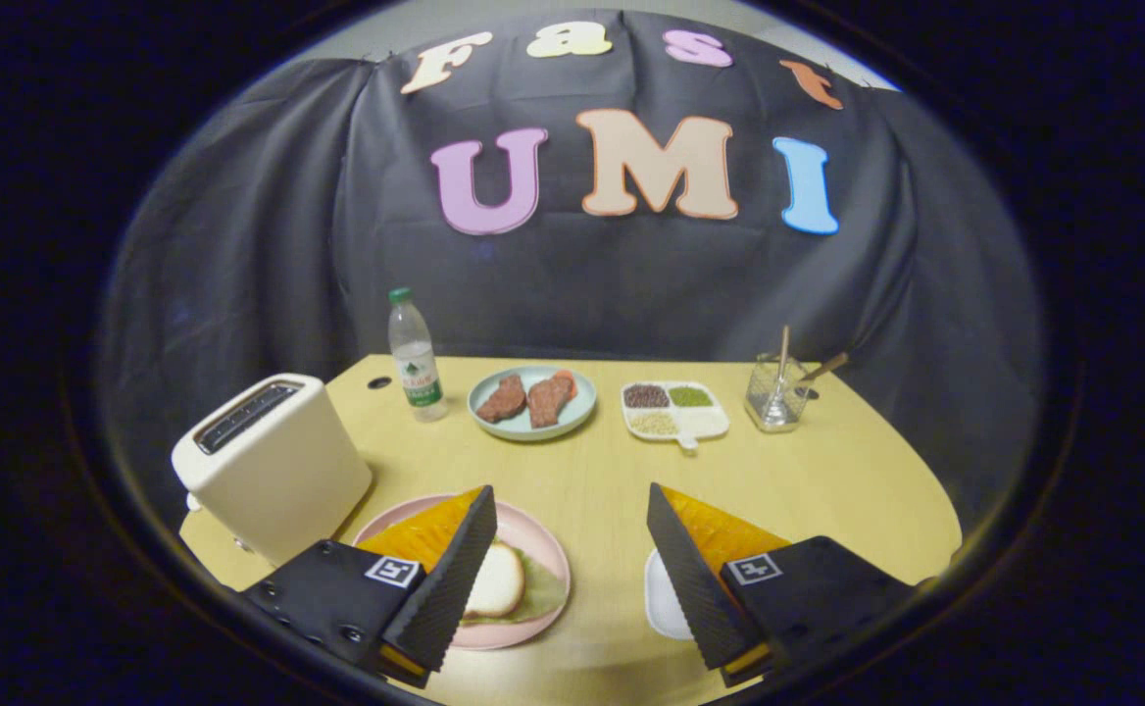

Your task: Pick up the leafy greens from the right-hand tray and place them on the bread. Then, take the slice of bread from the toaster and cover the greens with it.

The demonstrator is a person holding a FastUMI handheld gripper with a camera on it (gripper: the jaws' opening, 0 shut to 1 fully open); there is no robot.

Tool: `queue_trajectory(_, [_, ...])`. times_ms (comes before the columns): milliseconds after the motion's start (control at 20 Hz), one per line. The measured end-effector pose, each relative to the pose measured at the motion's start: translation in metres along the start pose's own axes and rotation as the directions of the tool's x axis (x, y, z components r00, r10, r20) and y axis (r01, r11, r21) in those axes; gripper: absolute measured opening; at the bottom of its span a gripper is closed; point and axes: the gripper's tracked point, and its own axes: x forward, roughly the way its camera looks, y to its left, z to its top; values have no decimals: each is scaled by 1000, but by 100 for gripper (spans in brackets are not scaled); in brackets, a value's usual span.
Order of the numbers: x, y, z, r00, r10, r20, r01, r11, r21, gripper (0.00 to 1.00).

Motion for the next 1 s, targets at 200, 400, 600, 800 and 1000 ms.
queue_trajectory(200, [-38,-25,64,986,-24,166,28,999,-20,97])
queue_trajectory(400, [-78,-48,117,950,-69,305,65,998,22,97])
queue_trajectory(600, [-117,-74,146,911,-130,392,98,990,101,97])
queue_trajectory(800, [-144,-100,147,885,-204,418,163,978,132,96])
queue_trajectory(1000, [-154,-116,142,875,-247,416,205,968,143,96])
